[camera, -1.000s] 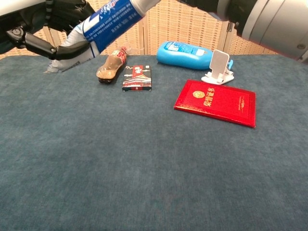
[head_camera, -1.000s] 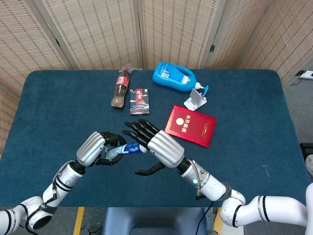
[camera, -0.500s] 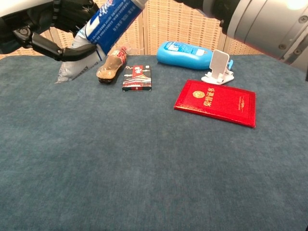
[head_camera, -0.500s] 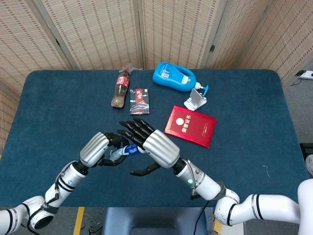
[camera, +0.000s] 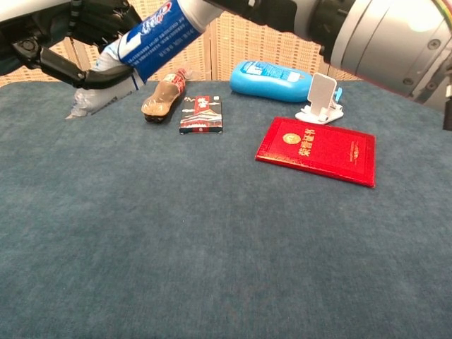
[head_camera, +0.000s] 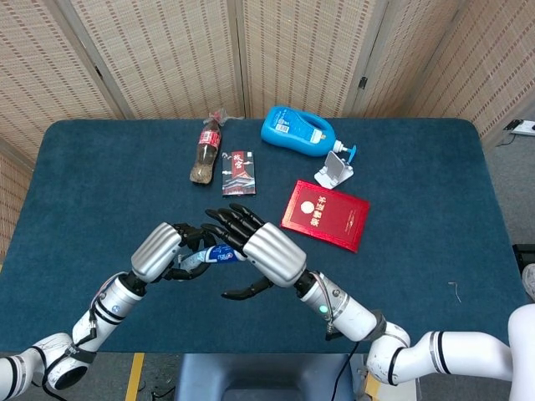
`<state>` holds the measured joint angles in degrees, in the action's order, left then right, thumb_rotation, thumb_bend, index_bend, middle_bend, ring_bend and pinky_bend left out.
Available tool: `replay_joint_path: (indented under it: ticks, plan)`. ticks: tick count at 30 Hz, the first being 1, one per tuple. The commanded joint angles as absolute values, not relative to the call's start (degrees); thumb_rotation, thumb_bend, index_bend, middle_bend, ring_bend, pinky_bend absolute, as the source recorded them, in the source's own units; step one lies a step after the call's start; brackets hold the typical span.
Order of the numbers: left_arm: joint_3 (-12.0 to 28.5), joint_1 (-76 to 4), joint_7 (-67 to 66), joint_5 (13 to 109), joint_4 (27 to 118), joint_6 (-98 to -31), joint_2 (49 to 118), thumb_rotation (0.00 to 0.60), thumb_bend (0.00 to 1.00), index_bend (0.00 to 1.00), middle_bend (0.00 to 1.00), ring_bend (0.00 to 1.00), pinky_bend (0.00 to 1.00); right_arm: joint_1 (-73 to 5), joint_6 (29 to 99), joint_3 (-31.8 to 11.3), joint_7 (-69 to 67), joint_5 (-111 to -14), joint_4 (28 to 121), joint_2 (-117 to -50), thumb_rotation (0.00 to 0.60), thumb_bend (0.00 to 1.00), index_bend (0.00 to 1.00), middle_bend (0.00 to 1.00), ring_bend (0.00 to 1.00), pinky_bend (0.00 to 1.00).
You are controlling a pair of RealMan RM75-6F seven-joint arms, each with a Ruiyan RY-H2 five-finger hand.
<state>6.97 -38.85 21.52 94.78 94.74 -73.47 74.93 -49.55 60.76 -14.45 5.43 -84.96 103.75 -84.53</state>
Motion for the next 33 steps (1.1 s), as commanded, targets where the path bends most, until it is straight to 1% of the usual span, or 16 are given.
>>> replay_joint_path:
  ticks: [1,5,8,13,16,19,23,27,29,31,33]
  plan:
    - [6.87,-38.77,21.58,94.91,94.64,-73.57,74.91,0.6,0.6,0.82,0.88,0.82,0.61,-49.49,61.23,-14.33,5.28,-85.45,103.63,-84.65,0.002,0.0,0.0,0.0,0.0,0.0]
    - [6.42,-38.61,21.45,95.05,93.94,-73.44,75.02,0.6,0.6,0.81,0.88,0.82,0.61,-48.88,62.32,-14.04,4.66,-86.33,104.02,-84.07,0.0,0.0,0.0,0.0,0.0,0.0]
    - [4.88,-38.31,21.55,94.83,91.66,-72.01,75.65,0.6,0.6,0.8,0.88,0.81,0.61,-46.6,64.79,-13.2,4.02,-87.48,105.69,-80.95,0.001,0.0,0.0,0.0,0.0,0.0]
    - [3.97,-38.38,20.33,95.02,88.41,-71.04,77.22,0.6,0.6,0.79,0.88,0.79,0.61,-44.01,67.37,-12.63,3.14,-88.11,106.94,-77.31,0.0,0.0,0.0,0.0,0.0,0.0]
    - [3.29,-38.93,18.39,94.79,86.07,-68.98,78.23,0.6,0.6,0.79,0.88,0.78,0.61,-42.41,68.78,-12.16,2.47,-88.29,107.26,-75.36,0.001,0.0,0.0,0.0,0.0,0.0]
    - [2.67,-39.63,13.7,94.4,83.35,-66.4,79.32,0.6,0.6,0.78,0.87,0.76,0.59,-40.91,70.01,-11.8,1.83,-88.32,107.37,-73.59,0.0,0.0,0.0,0.0,0.0,0.0]
    - [2.03,-40.68,6.65,91.79,82.43,-60.91,80.01,0.6,0.6,0.71,0.8,0.7,0.54,-39.16,71.66,-11.36,0.69,-88.91,107.52,-71.68,0.0,0.0,0.0,0.0,0.0,0.0]
    - [2.34,-41.32,0.56,89.24,80.84,-57.96,82.37,0.6,0.6,0.68,0.76,0.67,0.53,-38.0,72.26,-10.89,0.11,-89.12,107.52,-70.46,0.001,0.0,0.0,0.0,0.0,0.0]
    - [2.43,-41.85,-2.47,86.53,80.89,-54.79,83.24,0.6,0.59,0.64,0.73,0.64,0.52,-37.64,72.25,-10.73,-0.39,-89.05,107.4,-70.18,0.0,0.0,0.0,0.0,0.0,0.0]
    - [2.92,-42.29,-5.39,83.49,81.31,-52.29,83.93,0.6,0.57,0.58,0.69,0.61,0.51,-37.3,72.35,-10.6,-0.66,-89.17,107.12,-69.98,0.0,0.0,0.0,0.0,0.0,0.0]
    - [3.42,-42.43,-7.57,80.53,81.89,-50.6,84.32,0.6,0.5,0.47,0.63,0.56,0.5,-36.98,72.48,-10.52,-0.72,-89.23,106.96,-69.72,0.0,0.0,0.0,0.0,0.0,0.0]
